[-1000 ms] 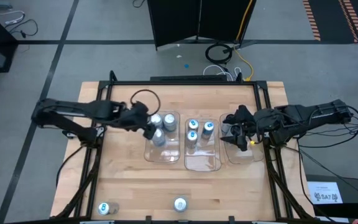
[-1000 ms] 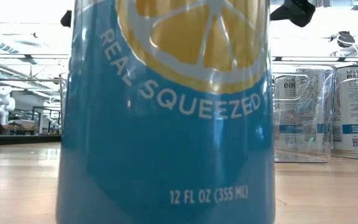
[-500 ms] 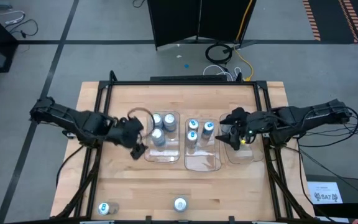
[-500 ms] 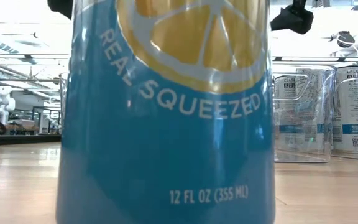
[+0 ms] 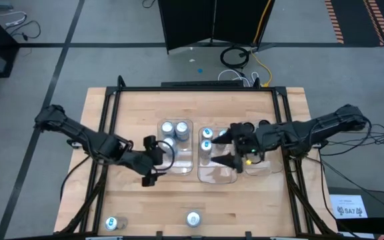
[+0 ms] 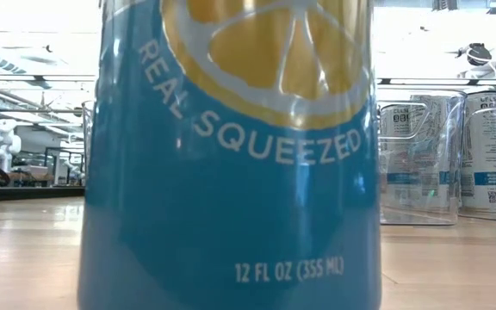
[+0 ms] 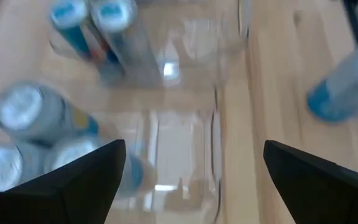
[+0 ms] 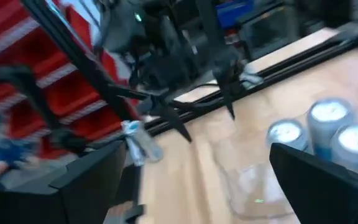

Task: Sort soda cans
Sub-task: Put the blue-white soda can into the left transparent bin

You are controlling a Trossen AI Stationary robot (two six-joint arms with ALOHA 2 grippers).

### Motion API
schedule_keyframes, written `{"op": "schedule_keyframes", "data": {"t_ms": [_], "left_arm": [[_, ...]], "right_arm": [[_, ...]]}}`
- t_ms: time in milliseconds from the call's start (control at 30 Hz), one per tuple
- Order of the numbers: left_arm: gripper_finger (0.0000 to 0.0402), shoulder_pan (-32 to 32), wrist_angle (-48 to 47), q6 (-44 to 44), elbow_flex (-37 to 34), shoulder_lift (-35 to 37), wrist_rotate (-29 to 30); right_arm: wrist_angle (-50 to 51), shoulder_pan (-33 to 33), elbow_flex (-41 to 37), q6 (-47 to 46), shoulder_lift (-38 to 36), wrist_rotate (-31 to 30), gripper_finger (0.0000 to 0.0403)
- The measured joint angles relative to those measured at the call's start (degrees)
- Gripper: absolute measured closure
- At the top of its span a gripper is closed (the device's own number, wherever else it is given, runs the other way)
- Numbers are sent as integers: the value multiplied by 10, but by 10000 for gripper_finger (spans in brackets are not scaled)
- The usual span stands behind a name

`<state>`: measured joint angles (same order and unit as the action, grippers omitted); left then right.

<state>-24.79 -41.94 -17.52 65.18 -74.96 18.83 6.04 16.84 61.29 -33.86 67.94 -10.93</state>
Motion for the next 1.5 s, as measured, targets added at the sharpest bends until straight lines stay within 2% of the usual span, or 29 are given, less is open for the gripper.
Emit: {"op": "schedule_keyframes", "data": {"t_ms": [133, 267, 433, 600, 767, 867, 1133, 1333, 1500], "left_arm": [[14, 0, 20, -16, -74, 36, -8], [14, -3, 86, -30, -142, 90, -21], [14, -14, 114, -31, -189, 159, -27], [14, -24, 111, -28, -203, 205, -39], [13, -31, 101, -12, -203, 227, -52], [13, -31, 88, -12, -203, 232, -53], [13, -31, 78, -10, -203, 233, -74], [13, -31, 63, -7, -203, 233, -100], [13, -31, 62, -7, -203, 233, -101]], "right_arm": [[118, 27, 155, 55, 105, -55, 12], [337, 43, 365, 100, 246, -68, 12], [577, 61, 594, 88, 407, -37, 12], [694, 89, 726, 22, 506, 10, 12], [722, 116, 723, -70, 521, 47, 12], [734, 141, 723, -95, 527, 53, 12], [696, 203, 723, -42, 591, 44, 12], [631, 208, 721, -42, 651, 16, 12], [631, 206, 722, -44, 669, -15, 12]]}}
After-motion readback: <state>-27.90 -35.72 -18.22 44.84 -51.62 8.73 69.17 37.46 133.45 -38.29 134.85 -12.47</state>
